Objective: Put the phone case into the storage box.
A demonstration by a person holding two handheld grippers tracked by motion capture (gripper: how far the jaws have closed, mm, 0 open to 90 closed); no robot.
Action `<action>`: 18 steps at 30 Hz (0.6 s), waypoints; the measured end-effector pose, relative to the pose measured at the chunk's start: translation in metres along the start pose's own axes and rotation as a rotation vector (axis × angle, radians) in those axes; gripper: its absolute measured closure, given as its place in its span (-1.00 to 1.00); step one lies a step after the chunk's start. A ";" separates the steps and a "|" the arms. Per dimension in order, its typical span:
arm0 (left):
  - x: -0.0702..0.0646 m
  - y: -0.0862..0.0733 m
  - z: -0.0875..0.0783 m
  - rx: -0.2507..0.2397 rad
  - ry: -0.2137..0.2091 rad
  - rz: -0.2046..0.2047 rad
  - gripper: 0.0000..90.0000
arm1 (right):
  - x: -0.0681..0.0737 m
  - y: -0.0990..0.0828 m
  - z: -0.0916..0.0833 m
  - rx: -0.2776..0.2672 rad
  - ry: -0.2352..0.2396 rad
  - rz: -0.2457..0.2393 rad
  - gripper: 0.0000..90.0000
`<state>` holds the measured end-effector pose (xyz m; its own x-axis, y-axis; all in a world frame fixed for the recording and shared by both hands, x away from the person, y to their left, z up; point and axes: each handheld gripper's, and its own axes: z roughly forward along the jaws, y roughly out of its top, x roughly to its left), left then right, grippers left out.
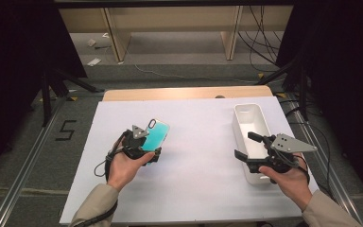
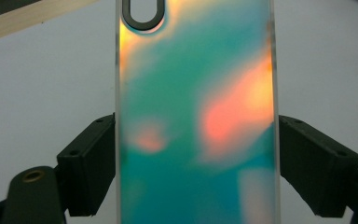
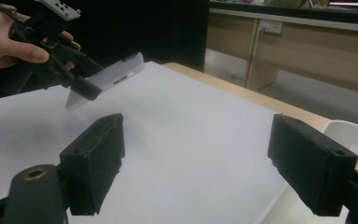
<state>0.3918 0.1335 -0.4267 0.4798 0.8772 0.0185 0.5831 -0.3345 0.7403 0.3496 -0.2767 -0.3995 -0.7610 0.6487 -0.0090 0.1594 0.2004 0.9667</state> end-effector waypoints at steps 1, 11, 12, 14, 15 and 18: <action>-0.002 0.000 0.000 -0.008 -0.003 0.004 -0.62 | 0.000 0.001 0.002 -0.001 0.000 -0.003 -0.57; -0.018 0.004 -0.003 -0.033 -0.024 0.030 -0.62 | 0.003 0.012 0.019 0.001 0.010 -0.001 -0.56; -0.020 0.004 -0.002 -0.038 -0.027 0.031 -0.62 | 0.004 0.013 0.021 0.001 0.009 -0.003 -0.56; -0.024 0.005 -0.002 -0.046 -0.035 0.034 -0.62 | 0.004 0.016 0.027 0.002 0.009 0.000 -0.56; -0.026 0.005 -0.002 -0.047 -0.040 0.040 -0.62 | 0.004 0.016 0.027 0.002 0.009 0.000 -0.56; -0.033 0.006 -0.002 -0.050 -0.051 0.052 -0.62 | 0.004 0.019 0.033 0.004 0.012 0.006 -0.55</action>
<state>0.3786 0.1032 -0.4218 0.5418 0.8401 0.0248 0.5235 -0.3604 0.7720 0.3700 -0.2458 -0.3896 -0.7677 0.6409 0.0002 0.1665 0.1993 0.9657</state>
